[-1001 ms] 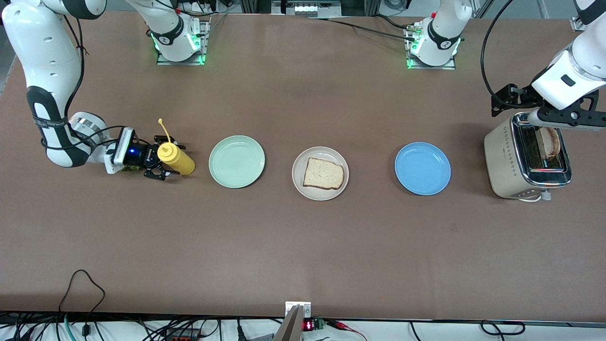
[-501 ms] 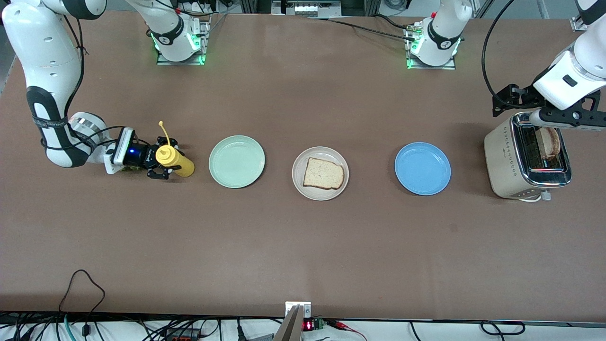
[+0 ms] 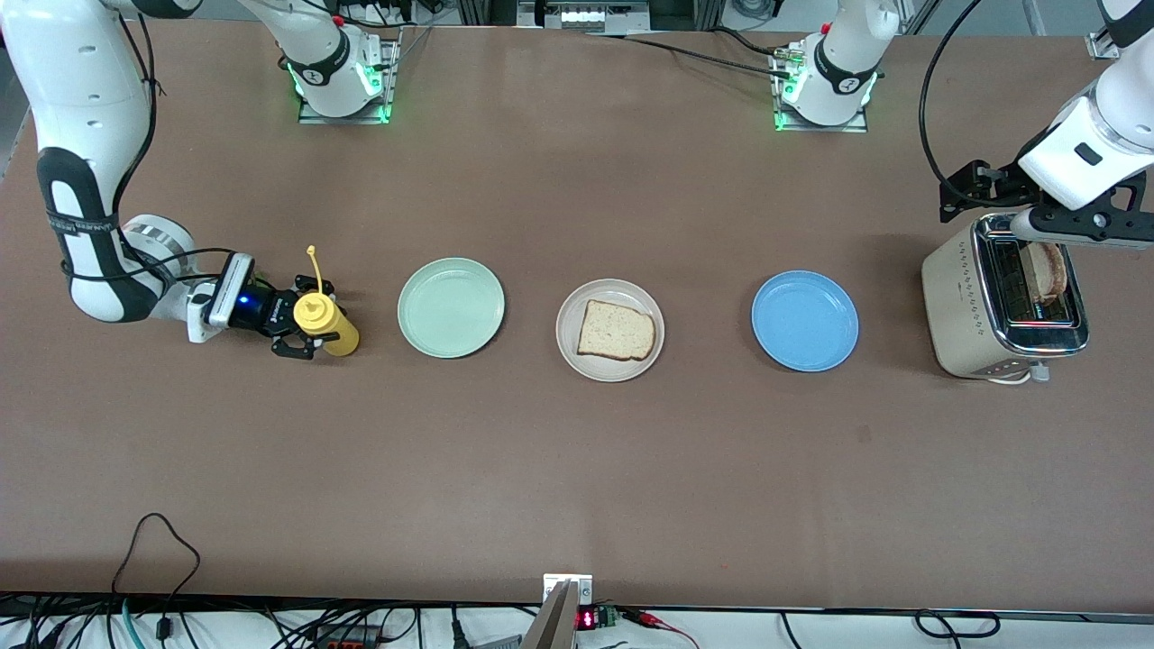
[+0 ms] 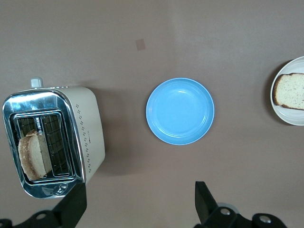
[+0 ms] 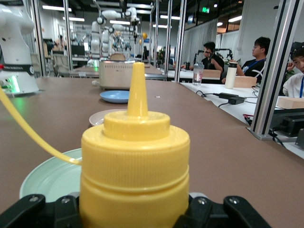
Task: Make sandwich in beige plate with both arms
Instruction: 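Lift the mustard bottle with the right gripper over the beige plate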
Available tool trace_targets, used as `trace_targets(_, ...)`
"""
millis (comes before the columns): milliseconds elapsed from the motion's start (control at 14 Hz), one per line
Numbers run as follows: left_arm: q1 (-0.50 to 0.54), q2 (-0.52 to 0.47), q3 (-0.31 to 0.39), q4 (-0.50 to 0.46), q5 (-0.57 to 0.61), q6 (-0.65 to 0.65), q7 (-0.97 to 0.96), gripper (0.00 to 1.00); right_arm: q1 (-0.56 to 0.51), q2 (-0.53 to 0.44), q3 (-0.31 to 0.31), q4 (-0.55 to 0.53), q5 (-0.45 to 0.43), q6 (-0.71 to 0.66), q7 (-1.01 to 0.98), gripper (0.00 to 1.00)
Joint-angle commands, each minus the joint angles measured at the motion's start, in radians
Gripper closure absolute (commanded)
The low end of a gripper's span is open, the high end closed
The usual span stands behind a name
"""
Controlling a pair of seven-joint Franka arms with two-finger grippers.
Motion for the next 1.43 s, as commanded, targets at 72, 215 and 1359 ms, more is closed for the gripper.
trace_targets(72,0.003,-0.003,0.000,0.005,0.004,-0.010,-0.005,0.00,0.089,-0.097,-0.008,-0.020,0.019,0.155,0.066,0.85)
trace_targets(215,0.003,-0.003,0.000,0.005,0.004,-0.010,-0.005,0.00,0.130,-0.114,-0.007,-0.020,0.033,0.232,0.095,0.85)
trace_targets(1359,0.003,-0.003,-0.004,0.007,0.004,-0.021,-0.005,0.00,0.618,-0.218,-0.010,-0.017,0.075,0.855,0.238,1.00)
